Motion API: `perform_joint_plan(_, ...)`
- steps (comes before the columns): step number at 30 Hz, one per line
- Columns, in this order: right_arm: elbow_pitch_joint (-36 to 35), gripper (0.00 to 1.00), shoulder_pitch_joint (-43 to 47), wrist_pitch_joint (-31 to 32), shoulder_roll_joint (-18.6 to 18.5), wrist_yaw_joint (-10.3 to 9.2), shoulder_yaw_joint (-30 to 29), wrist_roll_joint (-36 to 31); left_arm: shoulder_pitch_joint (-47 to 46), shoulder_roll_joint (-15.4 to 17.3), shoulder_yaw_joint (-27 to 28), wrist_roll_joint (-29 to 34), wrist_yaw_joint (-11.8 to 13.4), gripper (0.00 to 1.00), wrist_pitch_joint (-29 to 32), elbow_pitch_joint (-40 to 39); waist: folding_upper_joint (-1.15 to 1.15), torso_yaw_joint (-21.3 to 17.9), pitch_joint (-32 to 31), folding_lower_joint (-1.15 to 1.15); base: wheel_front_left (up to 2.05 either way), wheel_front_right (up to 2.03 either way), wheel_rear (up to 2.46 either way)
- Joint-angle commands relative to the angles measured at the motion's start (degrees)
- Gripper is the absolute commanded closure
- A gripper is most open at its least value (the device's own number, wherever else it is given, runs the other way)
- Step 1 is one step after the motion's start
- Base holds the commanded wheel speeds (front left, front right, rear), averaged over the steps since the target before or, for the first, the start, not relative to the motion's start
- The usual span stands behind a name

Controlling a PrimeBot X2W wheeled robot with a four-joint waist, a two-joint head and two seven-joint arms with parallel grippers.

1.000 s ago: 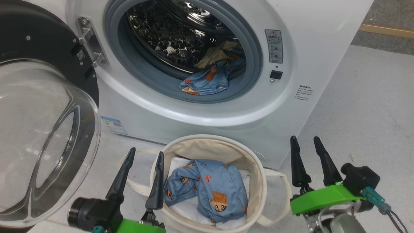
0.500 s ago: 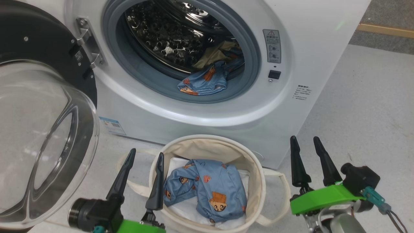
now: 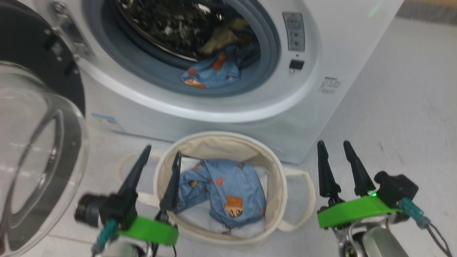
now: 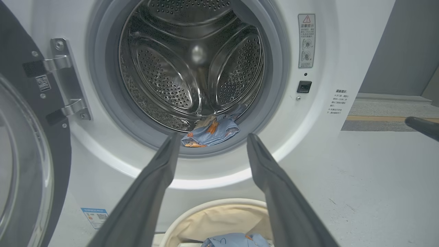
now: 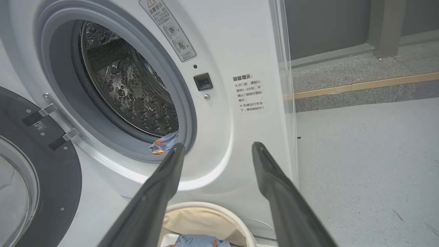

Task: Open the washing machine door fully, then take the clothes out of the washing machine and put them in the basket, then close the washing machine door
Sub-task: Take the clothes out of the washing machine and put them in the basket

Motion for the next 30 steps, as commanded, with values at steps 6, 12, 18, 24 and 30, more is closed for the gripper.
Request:
perform_joint_plan(6,-3.0,0.00,-4.3,-0.7,0.3,0.02,1.7,-0.8,-13.5,3.0,1.1,0.3,-2.2,0.00,-0.1,6.0,0.00,-3.2,10.2,0.00,0.00,0.00,0.00)
perform_joint_plan(12,-4.1,0.00,-7.5,-0.7,0.3,0.02,1.9,-0.2,-28.5,5.7,0.7,-1.7,-3.4,0.00,3.0,15.3,0.00,-5.9,17.9,0.00,0.00,0.00,0.00)
perform_joint_plan(18,-4.3,0.00,-9.8,-0.7,0.3,0.02,2.9,0.9,-41.8,9.1,0.6,-4.0,-3.8,0.00,7.2,24.5,0.00,-8.9,22.7,0.00,0.00,0.00,0.00)
perform_joint_plan(24,-4.3,0.00,-10.8,-0.7,0.3,0.02,3.8,2.0,-51.5,11.3,-2.3,-8.1,-4.0,0.00,12.6,32.8,0.00,-11.1,24.6,0.00,0.00,0.00,0.00)
perform_joint_plan(30,-4.5,0.00,-11.1,-0.7,0.3,0.02,4.4,2.6,-57.5,13.4,-5.6,-10.0,-4.0,0.00,15.4,38.1,0.00,-12.1,25.6,0.00,0.00,0.00,0.00)
